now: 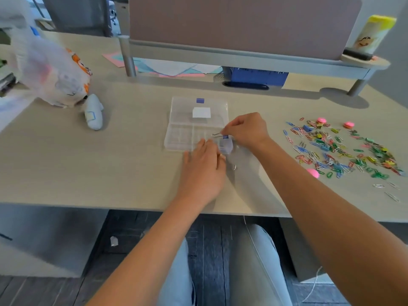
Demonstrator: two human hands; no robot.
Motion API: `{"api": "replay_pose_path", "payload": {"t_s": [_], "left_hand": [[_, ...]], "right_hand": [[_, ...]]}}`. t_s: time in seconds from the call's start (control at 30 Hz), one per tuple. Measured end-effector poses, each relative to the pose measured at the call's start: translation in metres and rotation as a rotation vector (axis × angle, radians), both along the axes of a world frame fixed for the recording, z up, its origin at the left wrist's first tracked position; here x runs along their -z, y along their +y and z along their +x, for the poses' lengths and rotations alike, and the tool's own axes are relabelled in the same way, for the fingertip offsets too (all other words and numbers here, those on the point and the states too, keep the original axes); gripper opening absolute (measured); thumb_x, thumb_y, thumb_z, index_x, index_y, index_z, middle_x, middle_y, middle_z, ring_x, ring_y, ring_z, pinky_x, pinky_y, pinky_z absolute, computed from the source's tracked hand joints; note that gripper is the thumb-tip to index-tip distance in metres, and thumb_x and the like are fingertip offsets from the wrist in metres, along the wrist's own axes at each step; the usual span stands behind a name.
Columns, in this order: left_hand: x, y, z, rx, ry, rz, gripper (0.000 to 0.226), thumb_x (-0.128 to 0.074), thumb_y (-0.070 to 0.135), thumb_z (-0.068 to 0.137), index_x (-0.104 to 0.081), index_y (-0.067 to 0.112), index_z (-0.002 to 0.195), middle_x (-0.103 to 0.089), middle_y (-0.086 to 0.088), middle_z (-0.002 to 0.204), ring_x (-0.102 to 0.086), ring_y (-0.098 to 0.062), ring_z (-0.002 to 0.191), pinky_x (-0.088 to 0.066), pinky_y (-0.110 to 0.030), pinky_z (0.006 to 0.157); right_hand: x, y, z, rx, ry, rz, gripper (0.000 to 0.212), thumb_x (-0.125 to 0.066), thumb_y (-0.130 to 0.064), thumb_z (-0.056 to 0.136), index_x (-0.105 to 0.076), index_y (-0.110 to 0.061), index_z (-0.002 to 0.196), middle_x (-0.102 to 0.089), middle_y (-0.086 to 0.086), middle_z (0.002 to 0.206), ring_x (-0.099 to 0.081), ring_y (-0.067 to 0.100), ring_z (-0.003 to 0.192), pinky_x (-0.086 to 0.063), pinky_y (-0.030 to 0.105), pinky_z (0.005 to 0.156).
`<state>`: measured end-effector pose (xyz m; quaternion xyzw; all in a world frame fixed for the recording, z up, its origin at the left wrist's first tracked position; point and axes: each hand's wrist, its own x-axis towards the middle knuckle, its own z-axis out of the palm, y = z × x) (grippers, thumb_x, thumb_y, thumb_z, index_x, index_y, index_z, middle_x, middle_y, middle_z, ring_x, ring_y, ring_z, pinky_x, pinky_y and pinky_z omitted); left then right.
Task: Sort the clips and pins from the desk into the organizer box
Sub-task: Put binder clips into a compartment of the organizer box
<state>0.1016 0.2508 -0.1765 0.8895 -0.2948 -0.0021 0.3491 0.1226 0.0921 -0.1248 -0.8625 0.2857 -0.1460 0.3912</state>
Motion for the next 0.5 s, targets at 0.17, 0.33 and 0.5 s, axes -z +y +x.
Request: {"api": "replay_pose_path", "payload": {"t_s": [0.17, 0.33, 0.5], "left_hand": [[0.003, 0.004, -0.007, 0.0, -0.019, -0.071, 0.018, -0.038, 0.023, 0.1, -0.051, 0.012, 0.106, -0.058, -0.006, 0.123, -0.036, -0.024, 0.139, -0.032, -0.052, 0.107], [-0.003, 0.007, -0.014, -0.031, -0.02, -0.145, 0.007, -0.043, 0.019, 0.098, -0.045, 0.021, 0.091, -0.057, 0.0, 0.109, -0.049, -0.032, 0.123, -0.035, -0.056, 0.1], [-0.006, 0.009, -0.017, -0.066, 0.051, -0.221, 0.009, -0.046, 0.024, 0.101, -0.049, 0.026, 0.092, -0.057, 0.006, 0.106, -0.047, -0.028, 0.126, -0.035, -0.055, 0.106]], "right_hand": [[0.003, 0.002, -0.007, -0.019, 0.015, -0.088, 0.009, -0.082, -0.015, 0.074, -0.078, -0.023, 0.071, -0.071, -0.008, 0.072, -0.062, 0.007, 0.072, -0.046, 0.02, 0.06], [0.005, 0.001, -0.01, -0.02, 0.006, -0.121, 0.006, -0.082, -0.017, 0.076, -0.082, -0.02, 0.081, -0.072, -0.008, 0.076, -0.066, 0.009, 0.078, -0.051, 0.023, 0.068], [0.003, -0.004, -0.007, -0.07, 0.019, -0.203, 0.005, -0.081, -0.022, 0.078, -0.083, -0.023, 0.083, -0.076, -0.008, 0.081, -0.068, 0.01, 0.08, -0.057, 0.029, 0.076]]}}
